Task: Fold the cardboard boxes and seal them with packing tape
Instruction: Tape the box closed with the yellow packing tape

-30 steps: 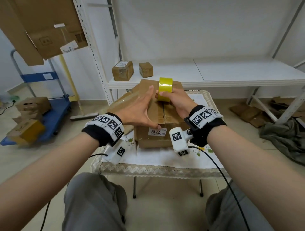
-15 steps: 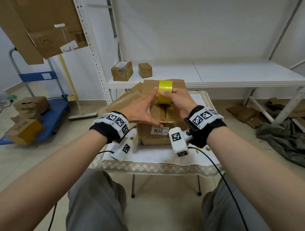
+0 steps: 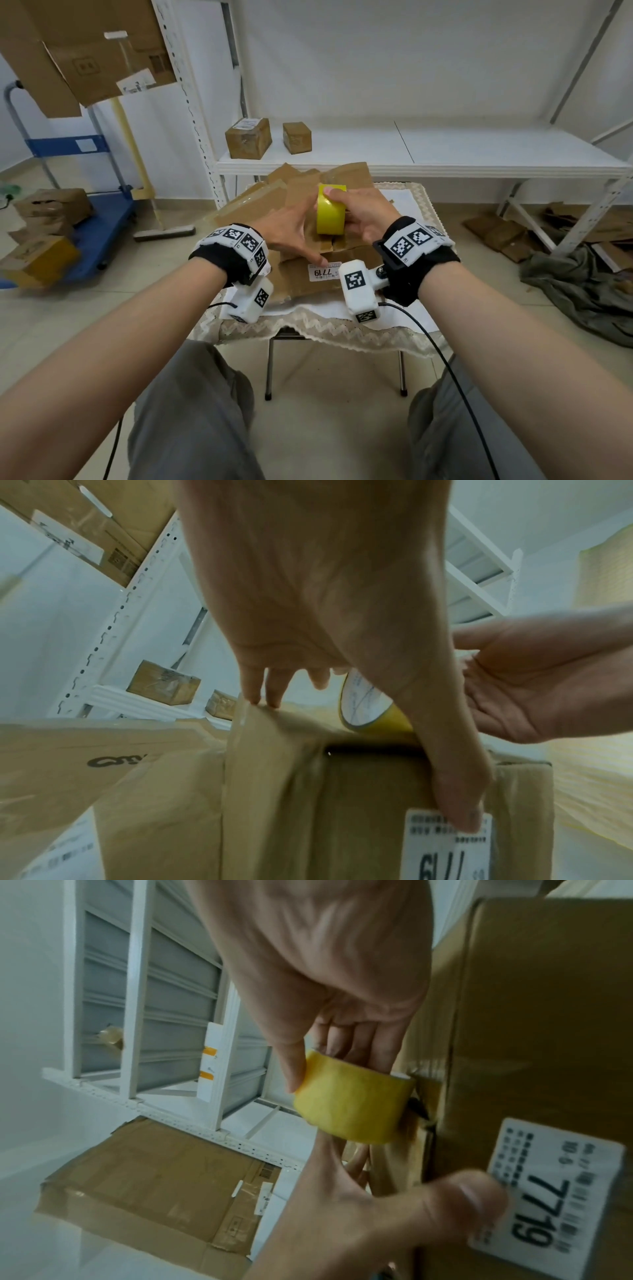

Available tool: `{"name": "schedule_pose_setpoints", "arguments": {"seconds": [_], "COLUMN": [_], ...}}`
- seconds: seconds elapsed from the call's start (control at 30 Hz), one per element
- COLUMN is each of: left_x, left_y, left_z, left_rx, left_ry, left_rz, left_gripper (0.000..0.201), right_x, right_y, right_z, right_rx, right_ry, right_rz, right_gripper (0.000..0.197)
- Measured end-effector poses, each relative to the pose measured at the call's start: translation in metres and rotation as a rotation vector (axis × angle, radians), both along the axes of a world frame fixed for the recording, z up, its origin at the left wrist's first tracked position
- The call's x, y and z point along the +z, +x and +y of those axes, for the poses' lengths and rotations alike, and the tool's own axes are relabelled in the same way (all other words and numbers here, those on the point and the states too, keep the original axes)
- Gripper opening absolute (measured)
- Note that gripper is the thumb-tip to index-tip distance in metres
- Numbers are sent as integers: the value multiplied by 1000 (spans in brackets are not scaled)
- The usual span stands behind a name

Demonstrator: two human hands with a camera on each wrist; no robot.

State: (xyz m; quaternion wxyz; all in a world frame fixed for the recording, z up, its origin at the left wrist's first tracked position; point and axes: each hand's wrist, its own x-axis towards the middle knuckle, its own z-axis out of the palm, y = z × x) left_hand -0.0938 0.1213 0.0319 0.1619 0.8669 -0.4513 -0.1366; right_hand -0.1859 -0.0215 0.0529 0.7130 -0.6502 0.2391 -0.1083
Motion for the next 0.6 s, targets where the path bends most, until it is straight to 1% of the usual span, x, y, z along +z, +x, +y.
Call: {"name": "schedule_pose_setpoints", "arguments": {"seconds": [0.07,0.13,0.2,0.3,0.33,0.4,0.47,0.53,0.6], "left_x": [-9,-17,-21,-17,-15,-9,-4,-3,-2], "left_y": [-3,-7,-8,-2,1,4,5,7,5], "left_z": [1,0,-2,-2,-2,1,2,2,1], "left_rx": [1,-4,-13,-15,-20,-25,9,97,237], "left_ry": [32,24,-6,-71,-94,-122,-144,-228,-314], "left_rz": [13,-3,0,60,81,141,209,277,330], "left_gripper": [135,138,141,142,143,145,139,133,121], "right_x": [-6,-10,-11,-6,-2,6,10,8,4], "right_y": [-3,-6,-6,-7,-8,-13,-17,-19,-18], "right_z": [2,1,0,-3,-5,-10,-15,-18,-21], "right_rx": [14,28,26,11,16,25,16,2,-6], "right_ry": [29,17,-40,-144,-185,-268,-322,-330,-322], "right_rz": [19,43,67,68,67,67,63,56,70], "right_gripper": [40,44,49,58,58,45,37,34,33]}}
